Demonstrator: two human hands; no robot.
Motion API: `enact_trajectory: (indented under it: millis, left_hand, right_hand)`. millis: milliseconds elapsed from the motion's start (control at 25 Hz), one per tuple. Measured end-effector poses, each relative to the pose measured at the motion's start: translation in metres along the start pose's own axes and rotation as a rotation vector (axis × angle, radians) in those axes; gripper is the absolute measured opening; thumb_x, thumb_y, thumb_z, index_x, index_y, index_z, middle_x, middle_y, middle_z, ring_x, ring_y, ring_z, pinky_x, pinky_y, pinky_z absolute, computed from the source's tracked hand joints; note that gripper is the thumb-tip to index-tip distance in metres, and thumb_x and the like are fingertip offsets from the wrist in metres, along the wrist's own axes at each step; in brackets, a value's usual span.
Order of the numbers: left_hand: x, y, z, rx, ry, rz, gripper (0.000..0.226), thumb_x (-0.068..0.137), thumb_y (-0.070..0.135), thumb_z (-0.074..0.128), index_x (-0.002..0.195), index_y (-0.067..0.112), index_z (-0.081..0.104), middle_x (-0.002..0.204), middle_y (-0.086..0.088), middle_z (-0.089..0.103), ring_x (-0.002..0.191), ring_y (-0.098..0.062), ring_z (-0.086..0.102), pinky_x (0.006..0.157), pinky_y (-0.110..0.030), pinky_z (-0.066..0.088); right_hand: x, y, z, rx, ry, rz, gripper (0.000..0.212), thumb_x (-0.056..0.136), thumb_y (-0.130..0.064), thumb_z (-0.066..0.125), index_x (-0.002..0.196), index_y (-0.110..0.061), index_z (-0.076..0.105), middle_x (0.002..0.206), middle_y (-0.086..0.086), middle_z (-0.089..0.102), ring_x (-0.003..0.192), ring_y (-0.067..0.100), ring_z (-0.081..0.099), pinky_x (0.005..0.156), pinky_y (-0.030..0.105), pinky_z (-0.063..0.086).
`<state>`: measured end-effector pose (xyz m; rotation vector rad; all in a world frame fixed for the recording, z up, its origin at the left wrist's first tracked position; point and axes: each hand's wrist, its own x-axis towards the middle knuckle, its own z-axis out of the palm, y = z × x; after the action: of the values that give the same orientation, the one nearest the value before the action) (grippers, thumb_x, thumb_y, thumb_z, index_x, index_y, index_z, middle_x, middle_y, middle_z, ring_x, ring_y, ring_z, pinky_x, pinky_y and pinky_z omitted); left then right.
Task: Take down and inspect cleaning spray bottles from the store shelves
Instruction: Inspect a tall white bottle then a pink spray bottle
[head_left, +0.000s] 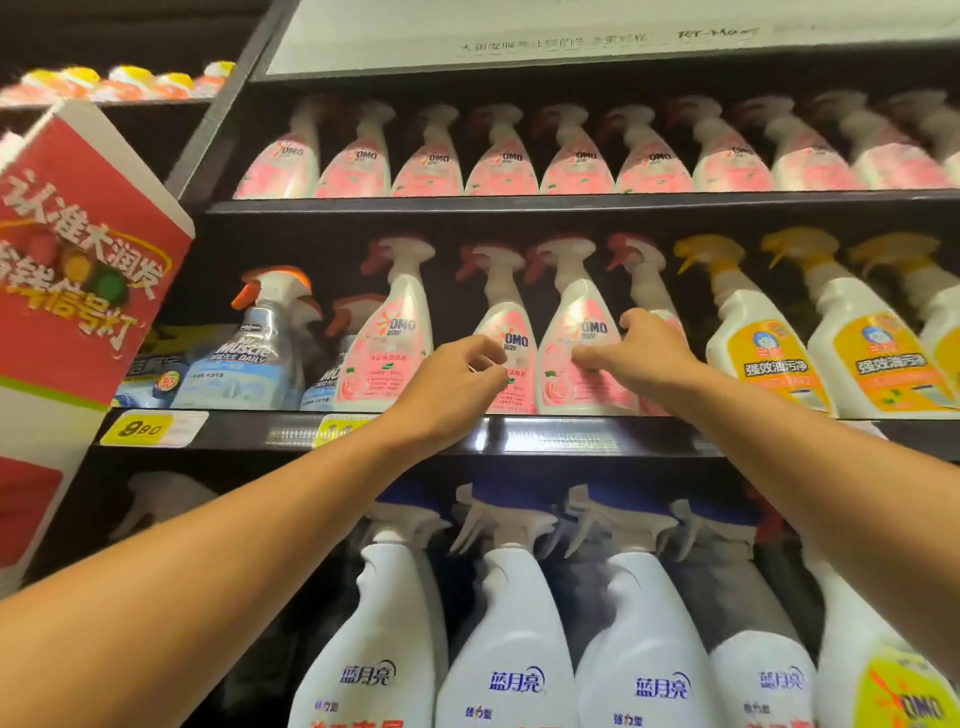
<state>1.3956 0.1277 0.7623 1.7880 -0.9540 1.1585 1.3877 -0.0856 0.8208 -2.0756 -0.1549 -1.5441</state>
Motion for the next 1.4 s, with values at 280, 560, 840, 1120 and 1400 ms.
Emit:
enact_trajectory:
  millis: [280, 560, 840, 1120, 1400]
  left_hand:
    - [0.001, -0.011, -0.001, -0.036, -0.039, 0.014, 0.026, 0.091, 0.019, 0.053, 0.115, 0.021, 0.063, 0.110, 0.000, 0.065, 0.103, -0.020, 0.061, 0.094, -0.039, 0.050]
    - [-0.002, -0.014, -0.003, -0.033, -0.037, 0.048, 0.025, 0.090, 0.018, 0.054, 0.113, 0.020, 0.064, 0.108, -0.001, 0.068, 0.100, -0.019, 0.063, 0.094, -0.041, 0.050]
    - [-0.003, -0.011, -0.015, -0.113, -0.109, 0.024, 0.029, 0.092, 0.015, 0.054, 0.121, 0.018, 0.059, 0.114, -0.002, 0.062, 0.105, -0.018, 0.058, 0.091, -0.032, 0.045]
    - [-0.028, -0.009, -0.009, -0.383, 0.067, 0.049, 0.034, 0.093, 0.014, 0.059, 0.126, 0.021, 0.053, 0.119, 0.004, 0.060, 0.107, -0.010, 0.058, 0.084, -0.022, 0.047]
    - [-0.104, 0.029, 0.000, -0.920, -0.254, -0.382, 0.043, 0.088, 0.038, 0.063, 0.125, 0.017, 0.059, 0.120, -0.007, 0.070, 0.105, -0.022, 0.070, 0.074, -0.039, 0.060]
  right_hand:
    - [0.000, -0.009, 0.002, 0.212, 0.019, 0.071, 0.037, 0.071, -0.024, 0.088, 0.095, -0.010, 0.064, 0.094, 0.007, 0.073, 0.081, 0.024, 0.072, 0.078, 0.046, 0.060]
    - [-0.008, -0.021, 0.002, 0.224, -0.001, 0.072, 0.052, 0.071, -0.029, 0.087, 0.109, -0.014, 0.055, 0.094, 0.004, 0.070, 0.077, 0.021, 0.072, 0.066, 0.040, 0.063]
    - [-0.024, -0.038, -0.020, 0.429, -0.058, 0.101, 0.026, 0.080, -0.017, 0.081, 0.095, -0.006, 0.064, 0.090, 0.009, 0.073, 0.055, 0.013, 0.072, 0.041, 0.026, 0.054]
    - [-0.054, -0.054, -0.040, 0.555, -0.159, 0.167, 0.027, 0.081, -0.022, 0.081, 0.098, -0.004, 0.069, 0.080, 0.004, 0.077, 0.058, 0.015, 0.073, 0.041, 0.024, 0.051]
    - [-0.125, -0.042, -0.041, 0.730, -0.367, 0.187, 0.030, 0.083, -0.021, 0.079, 0.107, -0.011, 0.063, 0.091, 0.003, 0.078, 0.076, 0.017, 0.076, 0.054, 0.031, 0.059]
